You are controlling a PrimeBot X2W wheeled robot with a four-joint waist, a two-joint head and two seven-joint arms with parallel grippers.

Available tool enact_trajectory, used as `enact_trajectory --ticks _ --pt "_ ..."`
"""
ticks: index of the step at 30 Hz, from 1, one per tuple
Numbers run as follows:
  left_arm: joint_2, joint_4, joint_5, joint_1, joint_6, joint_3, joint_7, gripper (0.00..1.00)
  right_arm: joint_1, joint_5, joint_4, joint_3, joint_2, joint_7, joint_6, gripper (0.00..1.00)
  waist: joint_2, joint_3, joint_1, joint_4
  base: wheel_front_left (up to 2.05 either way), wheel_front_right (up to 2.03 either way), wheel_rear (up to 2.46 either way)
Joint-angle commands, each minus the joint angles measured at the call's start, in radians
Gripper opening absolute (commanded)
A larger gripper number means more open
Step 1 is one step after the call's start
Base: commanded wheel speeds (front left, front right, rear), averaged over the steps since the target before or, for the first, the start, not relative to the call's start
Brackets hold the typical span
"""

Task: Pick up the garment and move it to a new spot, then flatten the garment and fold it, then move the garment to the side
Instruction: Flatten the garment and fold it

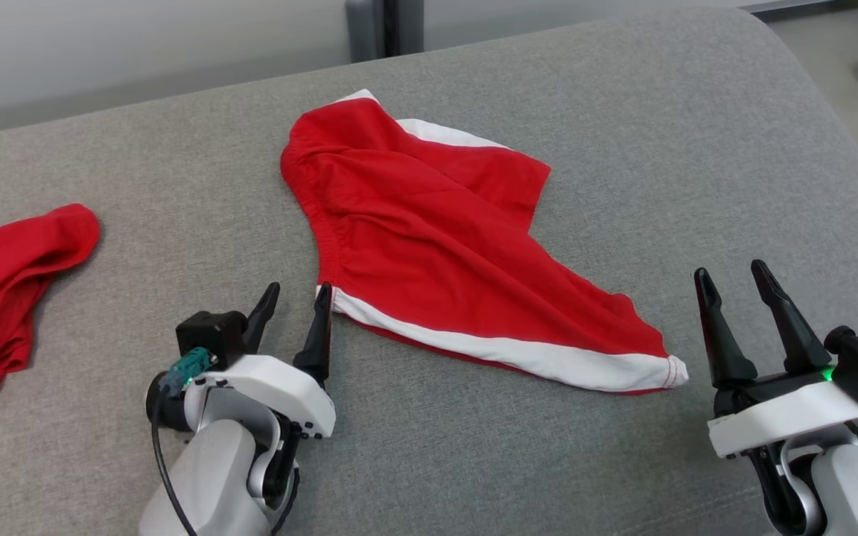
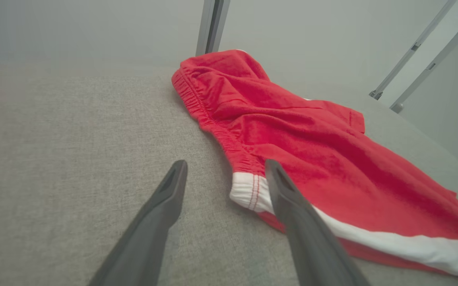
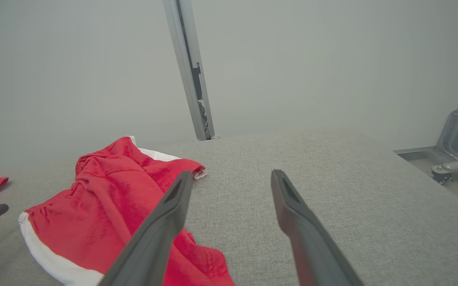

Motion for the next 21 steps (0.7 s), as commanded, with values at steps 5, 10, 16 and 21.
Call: enact_trajectory --ticks 5,10,16,21 --pt "0.004 0.076 -0.045 -0.067 -0.005 -0.026 0.008 1.00 0.010 -0.012 -0.008 -0.012 0.014 -0.007 0.000 1.00 0.0000 0.014 0.0000 -0.027 0.00 0.00 0.00" --pt "0.005 0.142 -0.075 -0.106 -0.010 -0.061 0.026 0.31 0.015 -0.020 -0.015 -0.020 0.025 -0.007 0.000 1.00 0.0000 0.015 0.0000 -0.035 0.00 0.00 0.00" --pt "0.006 0.191 -0.086 -0.131 0.021 -0.049 -0.001 0.00 0.022 -0.031 -0.012 -0.030 0.029 -0.007 0.000 1.00 0.0000 0.006 0.0000 -0.016 0.00 0.00 0.00" --pt "0.019 0.211 -0.088 -0.127 0.023 -0.030 -0.017 0.00 0.027 -0.039 -0.004 -0.040 0.024 -0.007 0.000 1.00 0.0000 -0.013 0.0000 0.030 0.00 0.00 0.00"
